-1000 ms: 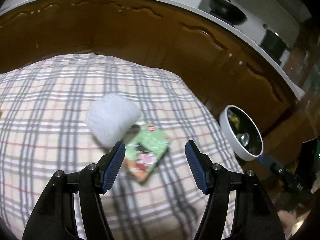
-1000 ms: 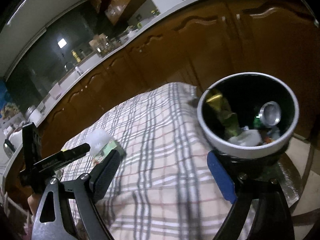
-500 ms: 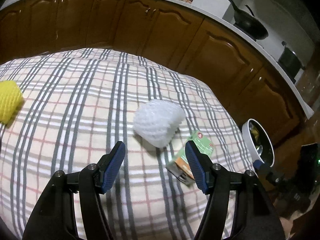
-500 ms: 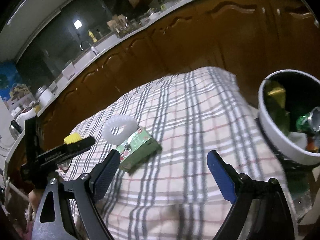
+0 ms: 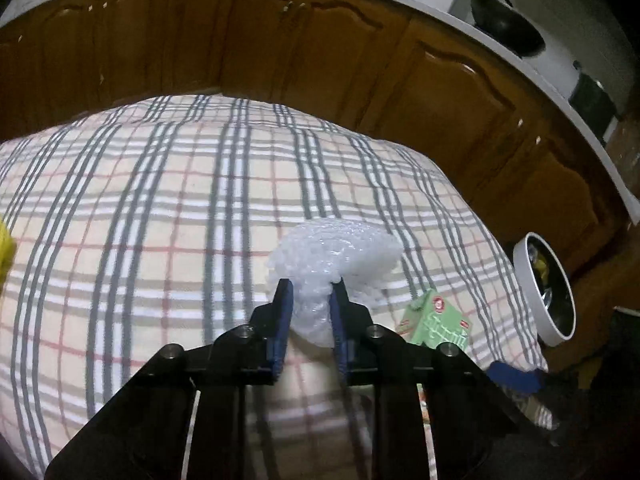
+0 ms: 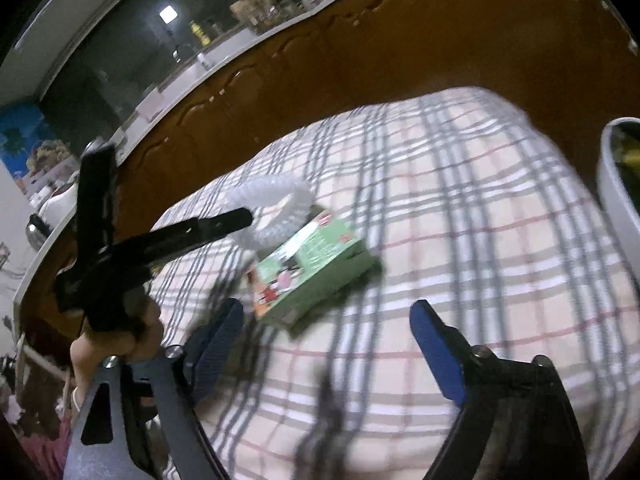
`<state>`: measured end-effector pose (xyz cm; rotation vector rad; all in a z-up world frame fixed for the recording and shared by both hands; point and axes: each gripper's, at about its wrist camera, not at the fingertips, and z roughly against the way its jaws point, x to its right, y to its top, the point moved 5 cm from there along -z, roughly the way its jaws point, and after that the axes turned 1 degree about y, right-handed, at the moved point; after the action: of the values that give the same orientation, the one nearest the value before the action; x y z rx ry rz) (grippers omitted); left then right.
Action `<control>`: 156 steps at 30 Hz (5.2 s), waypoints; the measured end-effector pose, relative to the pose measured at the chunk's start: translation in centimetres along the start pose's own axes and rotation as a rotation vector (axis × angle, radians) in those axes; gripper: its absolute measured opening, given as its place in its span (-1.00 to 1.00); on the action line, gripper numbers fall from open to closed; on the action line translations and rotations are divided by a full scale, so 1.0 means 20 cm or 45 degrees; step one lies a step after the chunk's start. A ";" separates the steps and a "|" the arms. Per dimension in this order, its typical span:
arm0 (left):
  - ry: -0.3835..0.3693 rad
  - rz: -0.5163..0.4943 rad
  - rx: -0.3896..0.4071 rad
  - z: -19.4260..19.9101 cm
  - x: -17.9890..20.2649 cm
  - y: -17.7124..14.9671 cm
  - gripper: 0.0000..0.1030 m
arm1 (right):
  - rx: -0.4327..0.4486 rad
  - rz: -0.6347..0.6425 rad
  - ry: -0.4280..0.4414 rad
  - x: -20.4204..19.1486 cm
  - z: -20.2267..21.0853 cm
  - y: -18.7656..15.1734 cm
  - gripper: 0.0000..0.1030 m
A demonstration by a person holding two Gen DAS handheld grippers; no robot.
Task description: Collect trash
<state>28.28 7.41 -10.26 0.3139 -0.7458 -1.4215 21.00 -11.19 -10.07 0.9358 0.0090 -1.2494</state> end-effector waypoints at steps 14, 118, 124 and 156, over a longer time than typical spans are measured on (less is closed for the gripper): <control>0.045 0.150 0.082 0.30 -0.26 -0.12 -0.75 | -0.031 -0.077 -0.060 0.03 -0.17 0.24 -0.09; -0.313 -0.609 -0.168 -0.28 1.76 -0.18 -0.69 | 0.350 -0.313 -0.490 1.21 0.98 0.15 -0.08; -0.309 -0.605 -0.179 -0.29 1.76 -0.19 0.02 | 0.340 -0.347 -0.458 1.26 0.96 0.16 0.02; -0.315 -0.319 0.009 0.13 1.24 -0.40 0.50 | 0.529 -0.233 -0.500 0.73 1.06 -0.14 0.87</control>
<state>19.83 -16.97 -6.35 0.2450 -0.9378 -1.7156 14.16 -35.67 -5.21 1.0430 -0.5005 -1.6249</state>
